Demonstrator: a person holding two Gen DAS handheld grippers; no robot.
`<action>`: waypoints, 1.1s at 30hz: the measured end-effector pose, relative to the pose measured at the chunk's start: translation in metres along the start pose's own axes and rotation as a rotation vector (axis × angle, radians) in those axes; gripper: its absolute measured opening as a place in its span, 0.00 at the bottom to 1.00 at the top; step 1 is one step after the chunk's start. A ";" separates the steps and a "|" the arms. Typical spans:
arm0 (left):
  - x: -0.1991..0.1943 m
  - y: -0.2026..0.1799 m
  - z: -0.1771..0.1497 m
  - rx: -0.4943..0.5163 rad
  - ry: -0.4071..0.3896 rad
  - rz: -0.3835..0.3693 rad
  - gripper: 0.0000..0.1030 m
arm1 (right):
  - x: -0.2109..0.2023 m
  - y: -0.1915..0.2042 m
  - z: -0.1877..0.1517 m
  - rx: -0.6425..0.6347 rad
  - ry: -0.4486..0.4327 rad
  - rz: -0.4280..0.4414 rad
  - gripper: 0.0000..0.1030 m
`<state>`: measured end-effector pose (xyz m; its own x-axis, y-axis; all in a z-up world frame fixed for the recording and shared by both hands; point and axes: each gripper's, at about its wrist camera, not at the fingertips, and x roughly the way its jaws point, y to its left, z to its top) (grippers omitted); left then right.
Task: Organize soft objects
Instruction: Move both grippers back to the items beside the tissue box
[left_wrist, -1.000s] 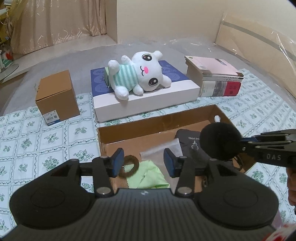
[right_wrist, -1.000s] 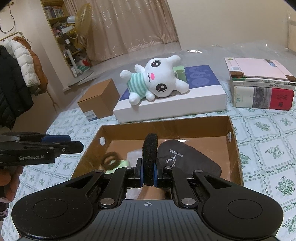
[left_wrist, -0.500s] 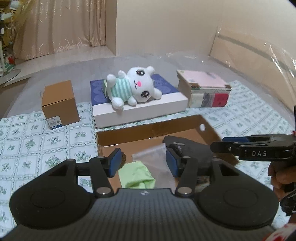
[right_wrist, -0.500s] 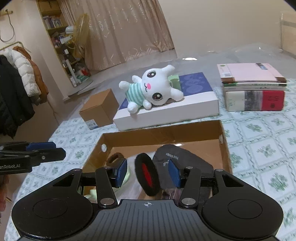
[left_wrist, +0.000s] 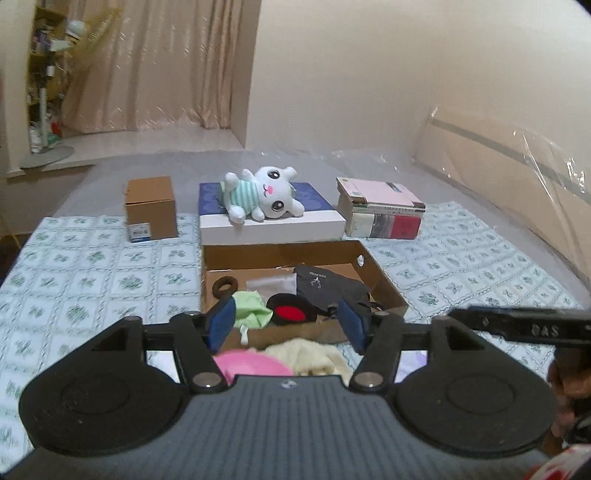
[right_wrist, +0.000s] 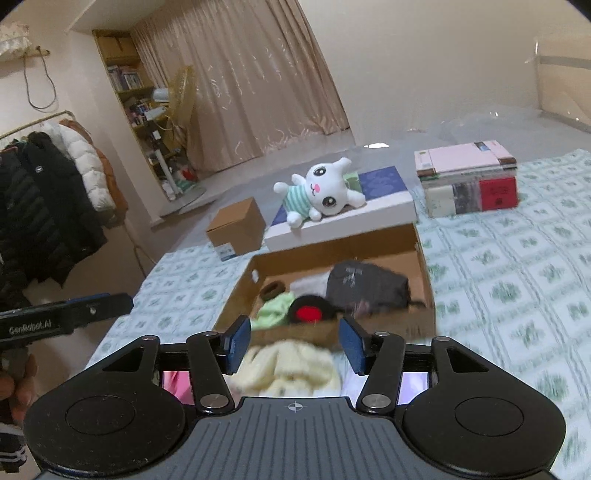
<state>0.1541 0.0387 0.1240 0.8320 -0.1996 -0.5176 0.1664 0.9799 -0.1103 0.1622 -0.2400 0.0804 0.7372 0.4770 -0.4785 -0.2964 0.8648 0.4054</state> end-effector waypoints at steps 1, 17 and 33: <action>-0.009 -0.001 -0.008 -0.006 -0.010 0.010 0.62 | -0.009 0.002 -0.009 0.003 -0.001 0.000 0.55; -0.072 -0.005 -0.137 -0.132 0.047 0.158 0.68 | -0.083 0.010 -0.109 -0.052 0.010 -0.122 0.60; -0.059 -0.011 -0.155 -0.137 0.104 0.131 0.68 | -0.059 0.008 -0.128 -0.079 0.091 -0.093 0.60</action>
<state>0.0212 0.0391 0.0248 0.7814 -0.0771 -0.6192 -0.0192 0.9889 -0.1473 0.0383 -0.2412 0.0126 0.7064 0.4037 -0.5814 -0.2792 0.9137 0.2952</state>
